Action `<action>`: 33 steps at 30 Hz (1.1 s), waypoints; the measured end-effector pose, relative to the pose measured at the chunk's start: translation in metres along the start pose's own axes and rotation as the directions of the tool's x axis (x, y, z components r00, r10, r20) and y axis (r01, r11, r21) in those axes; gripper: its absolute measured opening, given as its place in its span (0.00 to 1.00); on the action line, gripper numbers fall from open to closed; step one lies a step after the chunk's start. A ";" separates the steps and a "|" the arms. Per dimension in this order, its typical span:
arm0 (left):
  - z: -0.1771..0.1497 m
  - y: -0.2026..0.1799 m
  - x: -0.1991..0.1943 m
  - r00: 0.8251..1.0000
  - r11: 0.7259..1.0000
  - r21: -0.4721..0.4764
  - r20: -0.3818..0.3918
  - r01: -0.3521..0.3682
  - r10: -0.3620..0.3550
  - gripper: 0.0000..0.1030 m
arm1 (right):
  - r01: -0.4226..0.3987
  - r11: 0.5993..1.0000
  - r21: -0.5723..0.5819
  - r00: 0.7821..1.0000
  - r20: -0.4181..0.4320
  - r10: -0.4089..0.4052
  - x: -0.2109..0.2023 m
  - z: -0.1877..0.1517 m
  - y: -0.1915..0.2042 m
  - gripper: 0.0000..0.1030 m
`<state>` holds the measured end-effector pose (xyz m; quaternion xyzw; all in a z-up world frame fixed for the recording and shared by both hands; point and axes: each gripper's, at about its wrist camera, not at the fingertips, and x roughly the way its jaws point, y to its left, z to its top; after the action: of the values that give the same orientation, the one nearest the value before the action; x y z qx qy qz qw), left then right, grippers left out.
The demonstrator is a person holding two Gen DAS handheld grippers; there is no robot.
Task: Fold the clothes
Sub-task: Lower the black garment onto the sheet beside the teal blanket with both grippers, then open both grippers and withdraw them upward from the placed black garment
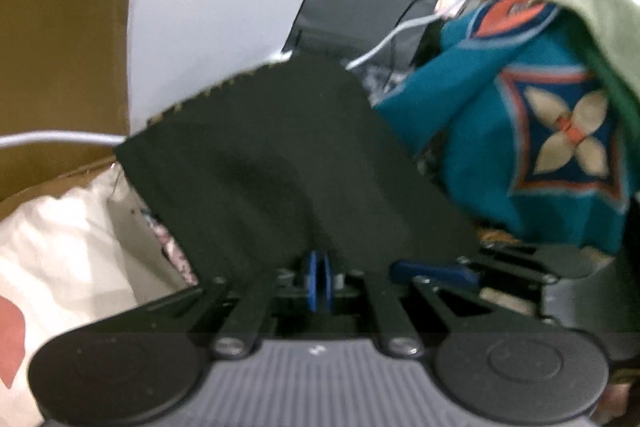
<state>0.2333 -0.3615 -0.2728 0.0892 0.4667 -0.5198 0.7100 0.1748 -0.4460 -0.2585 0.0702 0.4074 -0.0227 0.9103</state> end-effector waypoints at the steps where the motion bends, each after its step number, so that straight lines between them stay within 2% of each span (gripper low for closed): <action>1: 0.000 0.004 0.004 1.000 1.000 -0.011 -0.004 0.000 0.000 0.03 | 0.005 1.000 -0.001 1.000 -0.003 -0.005 0.003 -0.001 0.001 0.44; 10: 0.002 0.015 0.016 1.000 1.000 -0.020 -0.021 0.016 -0.016 0.03 | 0.067 0.998 0.019 0.997 0.036 -0.068 0.011 -0.015 0.011 0.44; 16: -0.001 0.018 0.003 1.000 1.000 0.001 0.004 0.022 -0.022 0.03 | 0.096 0.995 0.008 0.994 0.057 -0.096 0.006 -0.028 0.018 0.44; 18: -0.003 0.021 -0.005 0.999 1.000 0.017 0.043 0.006 -0.007 0.03 | 0.096 0.995 -0.001 0.994 0.061 -0.096 0.006 -0.031 0.017 0.44; 20: -0.007 0.026 -0.014 0.994 0.998 0.027 0.095 -0.054 0.051 0.03 | 0.098 0.995 -0.009 0.993 0.064 -0.098 0.006 -0.031 0.018 0.44; 21: -0.008 0.032 -0.014 0.993 0.998 0.016 0.106 -0.057 0.055 0.03 | 0.099 0.995 -0.013 0.993 0.066 -0.098 0.006 -0.032 0.018 0.44; 25: -0.012 0.049 -0.010 0.989 0.998 -0.018 0.136 -0.055 0.057 0.03 | 0.108 0.994 -0.026 0.992 0.065 -0.106 0.002 -0.036 0.023 0.44; 29: -0.015 0.050 0.004 0.984 0.994 -0.054 0.142 -0.098 0.105 0.03 | 0.117 0.992 -0.039 0.991 0.063 -0.114 -0.002 -0.040 0.028 0.44; 33: -0.017 0.051 -0.002 0.977 0.987 -0.063 0.141 -0.150 0.158 0.03 | 0.126 0.991 -0.044 0.991 0.055 -0.123 -0.006 -0.046 0.030 0.44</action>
<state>0.2657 -0.3276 -0.2991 0.0684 0.4186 -0.4561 0.7823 0.1397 -0.4095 -0.2806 0.0226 0.3873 -0.0718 0.9189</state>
